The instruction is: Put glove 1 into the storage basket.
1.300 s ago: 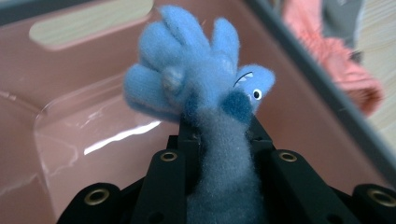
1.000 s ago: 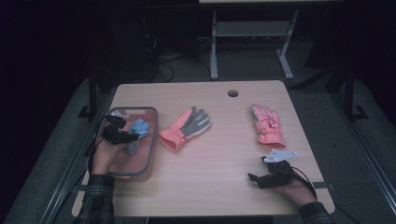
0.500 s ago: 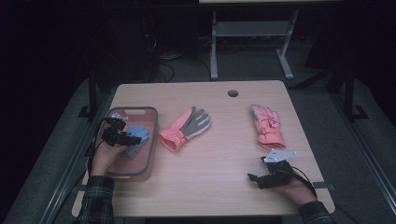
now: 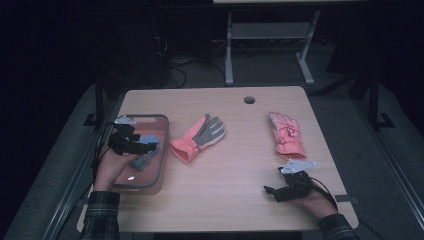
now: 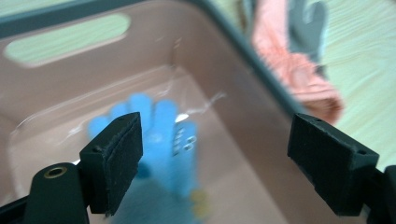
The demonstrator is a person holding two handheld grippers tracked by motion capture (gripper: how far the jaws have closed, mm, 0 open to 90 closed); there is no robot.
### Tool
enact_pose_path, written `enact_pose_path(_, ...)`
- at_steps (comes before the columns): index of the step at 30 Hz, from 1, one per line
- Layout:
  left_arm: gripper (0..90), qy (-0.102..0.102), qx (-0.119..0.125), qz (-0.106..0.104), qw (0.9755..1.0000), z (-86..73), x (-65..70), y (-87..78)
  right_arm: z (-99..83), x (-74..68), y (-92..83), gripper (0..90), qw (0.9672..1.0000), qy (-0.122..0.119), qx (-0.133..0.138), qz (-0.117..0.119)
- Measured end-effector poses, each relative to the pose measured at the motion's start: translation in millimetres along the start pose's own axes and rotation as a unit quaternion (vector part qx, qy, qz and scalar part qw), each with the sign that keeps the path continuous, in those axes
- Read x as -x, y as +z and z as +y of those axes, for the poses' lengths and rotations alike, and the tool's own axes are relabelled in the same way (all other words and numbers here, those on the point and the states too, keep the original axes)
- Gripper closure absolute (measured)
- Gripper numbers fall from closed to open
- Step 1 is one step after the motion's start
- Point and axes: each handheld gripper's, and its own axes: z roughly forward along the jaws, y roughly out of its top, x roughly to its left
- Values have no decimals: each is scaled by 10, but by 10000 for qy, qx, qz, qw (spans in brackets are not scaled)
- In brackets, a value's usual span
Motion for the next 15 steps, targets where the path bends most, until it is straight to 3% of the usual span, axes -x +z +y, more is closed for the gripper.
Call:
enact_pose_path(6,178,292,110,-408,9987,139,246,52,2,7,4,102,10000,-10,-7,7)
enact_pose_path(15,178,581,212,-733,9954,261,587,138,-2,8,0,102,10000,-19,-6,-5)
